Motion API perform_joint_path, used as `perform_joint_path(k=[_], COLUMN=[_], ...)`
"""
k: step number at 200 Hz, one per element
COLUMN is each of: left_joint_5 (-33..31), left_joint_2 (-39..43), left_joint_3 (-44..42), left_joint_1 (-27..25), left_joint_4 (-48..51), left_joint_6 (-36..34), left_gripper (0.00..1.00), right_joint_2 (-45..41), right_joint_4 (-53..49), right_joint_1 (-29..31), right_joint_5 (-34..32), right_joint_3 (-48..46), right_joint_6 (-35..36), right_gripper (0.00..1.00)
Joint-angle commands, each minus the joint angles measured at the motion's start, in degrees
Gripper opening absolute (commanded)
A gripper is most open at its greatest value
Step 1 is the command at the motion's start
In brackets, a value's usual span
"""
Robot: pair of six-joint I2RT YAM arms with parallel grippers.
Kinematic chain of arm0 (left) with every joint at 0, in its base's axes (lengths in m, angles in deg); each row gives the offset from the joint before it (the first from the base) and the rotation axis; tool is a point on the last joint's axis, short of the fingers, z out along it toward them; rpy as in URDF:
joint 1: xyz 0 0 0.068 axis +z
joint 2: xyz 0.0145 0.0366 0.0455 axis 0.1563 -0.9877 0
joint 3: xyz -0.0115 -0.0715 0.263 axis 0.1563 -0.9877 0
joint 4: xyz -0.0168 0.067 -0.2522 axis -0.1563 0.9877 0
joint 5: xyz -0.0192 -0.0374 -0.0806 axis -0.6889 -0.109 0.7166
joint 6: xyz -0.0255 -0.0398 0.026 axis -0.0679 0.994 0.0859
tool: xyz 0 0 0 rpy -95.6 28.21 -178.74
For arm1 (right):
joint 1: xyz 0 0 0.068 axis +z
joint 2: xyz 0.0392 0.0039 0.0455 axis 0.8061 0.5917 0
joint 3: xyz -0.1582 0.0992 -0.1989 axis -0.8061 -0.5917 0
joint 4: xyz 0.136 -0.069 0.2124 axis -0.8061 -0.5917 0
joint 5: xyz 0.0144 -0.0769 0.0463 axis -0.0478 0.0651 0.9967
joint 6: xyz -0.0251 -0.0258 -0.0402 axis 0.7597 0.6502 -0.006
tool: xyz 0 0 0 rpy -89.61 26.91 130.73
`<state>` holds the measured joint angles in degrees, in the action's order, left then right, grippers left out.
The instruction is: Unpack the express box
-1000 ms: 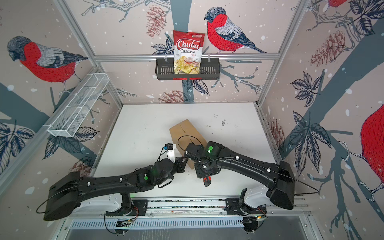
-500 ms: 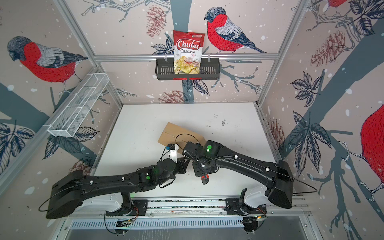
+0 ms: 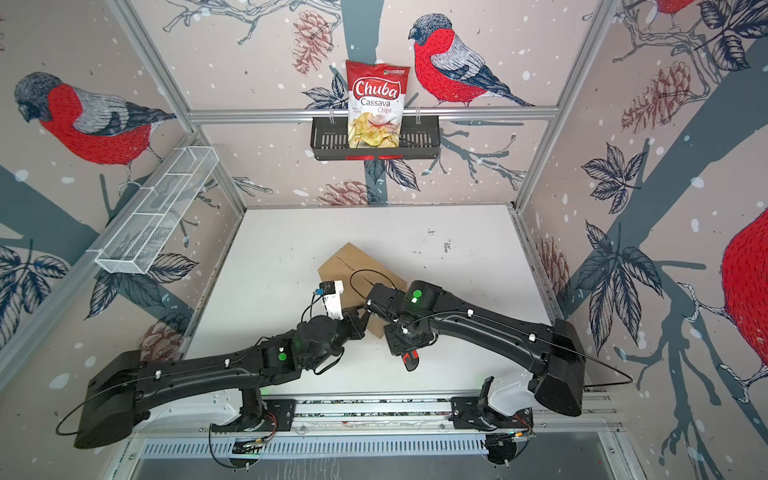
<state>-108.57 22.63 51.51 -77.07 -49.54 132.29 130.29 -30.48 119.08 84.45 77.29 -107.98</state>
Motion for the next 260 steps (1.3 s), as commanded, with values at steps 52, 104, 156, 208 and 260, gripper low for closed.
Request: perform_joint_path(k=[52,104,156,208,260], left_joint_5=[-3.8,-4.5,-4.9,-4.5,-1.9], left_joint_2=[1.5,1.7,1.3,0.3,0.8], left_joint_3=[-1.3,-1.0,0.2,2.1,2.6], left_joint_1=[0.0,0.1,0.4,1.8,4.9], left_joint_4=[0.5,1.2,2.7,4.2,6.7], left_joint_6=[-0.6,-1.4,-2.0,-3.0,-2.7], left_gripper=[0.11,0.14,0.16,0.18,0.20], right_joint_2=[-0.7,-3.1,-6.9,-9.4,-10.7], right_joint_4=[-1.5,-3.5,-3.1,-3.5,4.3], right_joint_1=[-0.6,-2.6,-6.1,-10.2,-22.0], right_joint_5=[-0.9,-1.9,-1.4,-1.0,-2.7], right_joint_3=[0.5,-0.4,-4.5,-7.5,-13.2], right_joint_6=[1.1,0.2,0.7,0.9,3.9], right_gripper=[0.13,0.13,0.13,0.13,0.14])
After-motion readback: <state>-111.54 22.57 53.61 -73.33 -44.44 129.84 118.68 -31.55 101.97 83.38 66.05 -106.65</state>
